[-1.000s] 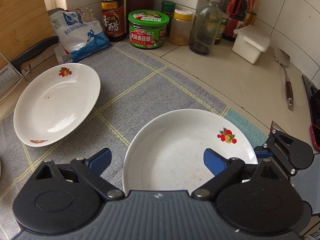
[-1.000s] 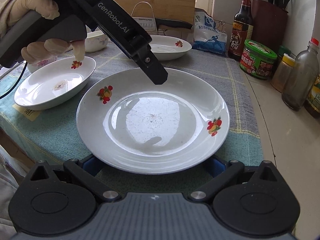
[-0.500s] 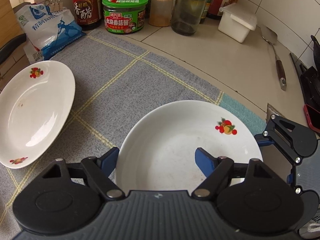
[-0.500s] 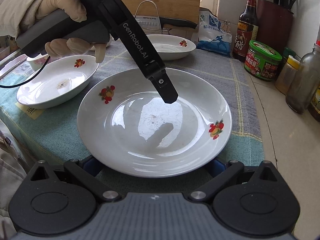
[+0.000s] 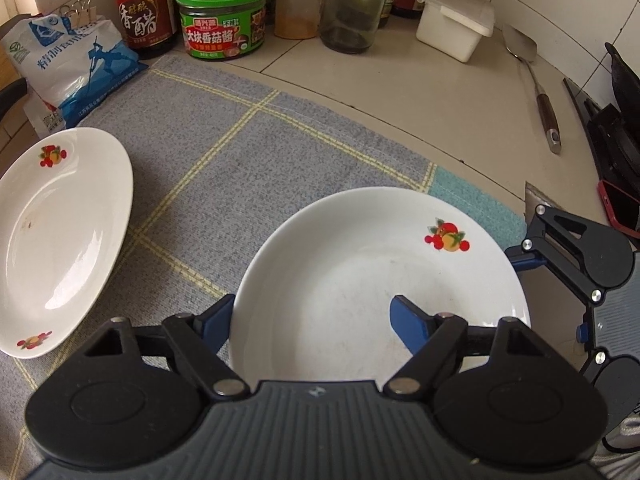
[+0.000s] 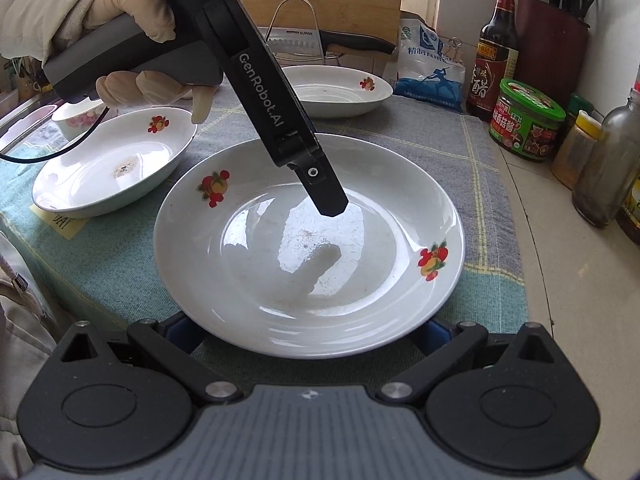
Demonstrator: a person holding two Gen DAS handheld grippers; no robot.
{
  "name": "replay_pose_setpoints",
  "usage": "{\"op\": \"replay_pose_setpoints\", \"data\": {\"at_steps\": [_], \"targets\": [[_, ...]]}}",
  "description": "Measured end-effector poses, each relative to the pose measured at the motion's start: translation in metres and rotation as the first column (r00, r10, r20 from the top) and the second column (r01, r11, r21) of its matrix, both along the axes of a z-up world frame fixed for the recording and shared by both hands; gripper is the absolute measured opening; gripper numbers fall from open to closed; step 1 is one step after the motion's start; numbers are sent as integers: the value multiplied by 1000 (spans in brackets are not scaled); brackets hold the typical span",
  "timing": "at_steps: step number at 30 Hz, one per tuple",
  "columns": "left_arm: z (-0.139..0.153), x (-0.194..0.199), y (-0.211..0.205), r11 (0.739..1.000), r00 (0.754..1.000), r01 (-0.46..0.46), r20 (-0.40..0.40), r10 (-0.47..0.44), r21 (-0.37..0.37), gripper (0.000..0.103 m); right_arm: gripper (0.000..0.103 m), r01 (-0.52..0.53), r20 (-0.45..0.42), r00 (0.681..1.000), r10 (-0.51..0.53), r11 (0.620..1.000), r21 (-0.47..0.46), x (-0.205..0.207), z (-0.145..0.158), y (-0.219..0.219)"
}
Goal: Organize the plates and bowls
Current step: 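Lift the flower-print plate with the left gripper and carry it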
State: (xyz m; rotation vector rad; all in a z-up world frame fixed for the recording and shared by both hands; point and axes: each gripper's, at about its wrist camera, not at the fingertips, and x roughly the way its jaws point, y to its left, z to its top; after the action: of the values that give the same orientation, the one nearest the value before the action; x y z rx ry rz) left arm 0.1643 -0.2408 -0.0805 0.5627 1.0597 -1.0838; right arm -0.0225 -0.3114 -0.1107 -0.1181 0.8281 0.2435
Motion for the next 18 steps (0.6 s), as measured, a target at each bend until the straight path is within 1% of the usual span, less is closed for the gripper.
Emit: {"op": "replay_pose_setpoints", "data": {"at_steps": [5, 14, 18], "targets": [[2, 2, 2, 1000, 1000, 2, -10, -2, 0, 81, 103, 2, -7, 1000, -2, 1000, 22, 1, 1, -2], [13, 12, -4, 999, 1000, -10, -12, 10, -33, 81, 103, 0, 10, 1000, 0, 1000, -5, 5, 6, -6], [17, 21, -16, 999, 1000, -11, 9, 11, -46, 81, 103, 1, 26, 1000, 0, 1000, -26, 11, 9, -13]]}}
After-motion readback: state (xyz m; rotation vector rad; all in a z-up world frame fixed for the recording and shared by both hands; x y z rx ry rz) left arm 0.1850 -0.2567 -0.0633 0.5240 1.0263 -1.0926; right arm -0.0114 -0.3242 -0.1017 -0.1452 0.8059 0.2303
